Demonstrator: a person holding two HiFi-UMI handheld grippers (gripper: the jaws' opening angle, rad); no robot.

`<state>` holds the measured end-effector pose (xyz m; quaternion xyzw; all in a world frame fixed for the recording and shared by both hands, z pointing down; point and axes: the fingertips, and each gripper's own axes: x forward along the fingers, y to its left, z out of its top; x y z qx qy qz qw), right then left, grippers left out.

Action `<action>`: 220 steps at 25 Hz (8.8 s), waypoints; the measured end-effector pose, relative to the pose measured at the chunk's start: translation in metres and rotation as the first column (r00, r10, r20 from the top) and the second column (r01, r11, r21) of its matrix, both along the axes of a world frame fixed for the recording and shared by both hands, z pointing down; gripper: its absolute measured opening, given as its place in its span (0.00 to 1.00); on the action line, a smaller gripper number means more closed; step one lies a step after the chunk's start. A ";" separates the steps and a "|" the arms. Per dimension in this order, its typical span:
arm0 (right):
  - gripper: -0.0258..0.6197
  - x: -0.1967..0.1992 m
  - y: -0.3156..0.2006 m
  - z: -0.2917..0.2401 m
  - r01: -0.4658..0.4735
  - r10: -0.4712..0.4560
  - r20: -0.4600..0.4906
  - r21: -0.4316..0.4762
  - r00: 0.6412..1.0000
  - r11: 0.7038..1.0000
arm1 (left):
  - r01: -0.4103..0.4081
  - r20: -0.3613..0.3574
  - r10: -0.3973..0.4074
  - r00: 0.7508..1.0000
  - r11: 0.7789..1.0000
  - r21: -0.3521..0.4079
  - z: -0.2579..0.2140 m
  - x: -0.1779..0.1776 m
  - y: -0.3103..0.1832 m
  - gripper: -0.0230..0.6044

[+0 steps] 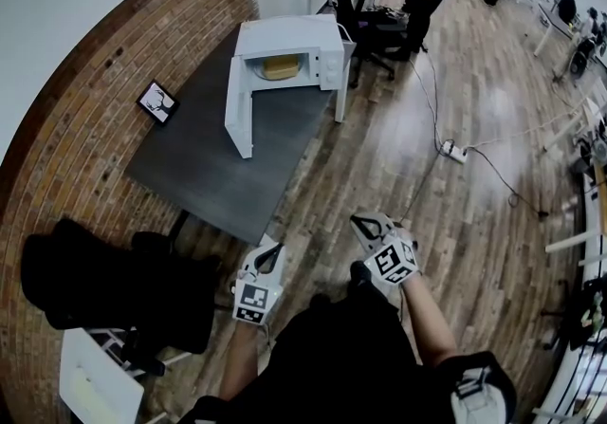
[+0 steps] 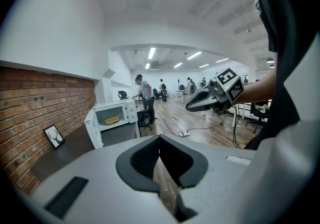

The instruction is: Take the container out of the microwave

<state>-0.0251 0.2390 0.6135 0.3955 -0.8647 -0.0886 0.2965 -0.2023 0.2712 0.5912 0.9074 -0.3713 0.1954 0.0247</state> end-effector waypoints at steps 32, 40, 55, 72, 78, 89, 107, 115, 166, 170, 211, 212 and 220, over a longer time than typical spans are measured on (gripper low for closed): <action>0.04 0.124 -0.121 -0.007 0.098 -0.098 0.043 0.010 0.994 0.995 | 0.124 0.014 -0.125 0.992 0.992 0.021 -0.020 0.123 -0.092 0.04; 0.04 0.144 -0.133 0.004 0.148 -0.148 0.028 -0.007 0.989 0.989 | 0.179 0.023 -0.180 0.983 0.984 0.018 -0.016 0.143 -0.102 0.04; 0.04 0.174 -0.145 0.017 0.212 -0.210 0.064 -0.025 0.975 0.977 | 0.205 0.068 -0.205 0.976 0.979 0.012 -0.011 0.189 -0.107 0.04; 0.04 0.188 -0.147 0.015 0.244 -0.243 0.078 -0.001 0.967 0.970 | 0.174 0.122 -0.179 0.976 0.984 0.046 -0.019 0.216 -0.109 0.04; 0.04 0.182 -0.152 0.016 0.230 -0.227 0.090 -0.016 0.970 0.973 | 0.204 0.112 -0.203 0.973 0.979 0.002 -0.013 0.207 -0.111 0.04; 0.04 0.180 -0.171 0.023 0.189 -0.185 0.091 -0.029 0.978 0.982 | 0.159 0.111 -0.160 0.981 0.987 0.025 -0.012 0.204 -0.140 0.04; 0.04 0.168 -0.243 0.024 0.094 -0.091 0.060 -0.054 0.994 0.994 | 0.073 0.080 -0.074 0.994 0.997 0.011 -0.011 0.187 -0.233 0.04; 0.04 0.154 -0.284 0.021 0.065 -0.063 0.058 -0.037 0.996 0.997 | 0.022 0.067 -0.023 0.998 1.000 0.005 -0.010 0.183 -0.278 0.04; 0.04 0.015 -0.397 0.026 0.026 -0.026 -0.014 -0.028 1.000 0.999 | -0.079 0.031 0.079 0.996 0.997 -0.018 0.010 0.058 -0.395 0.04; 0.04 0.012 -0.399 0.031 0.029 -0.030 -0.010 -0.049 1.000 0.998 | -0.076 0.029 0.077 0.997 0.997 -0.026 0.014 0.058 -0.403 0.04; 0.04 0.096 -0.531 0.016 0.228 -0.226 0.027 -0.045 0.974 0.973 | 0.137 0.113 -0.134 0.984 0.990 -0.016 0.025 0.130 -0.556 0.04; 0.04 0.096 -0.533 0.016 0.232 -0.231 0.033 -0.046 0.972 0.972 | 0.139 0.123 -0.137 0.983 0.990 -0.013 0.026 0.132 -0.560 0.04; 0.04 0.098 -0.540 0.024 0.290 -0.288 0.037 -0.050 0.957 0.956 | 0.149 0.222 -0.151 0.963 0.989 0.024 0.041 0.129 -0.597 0.04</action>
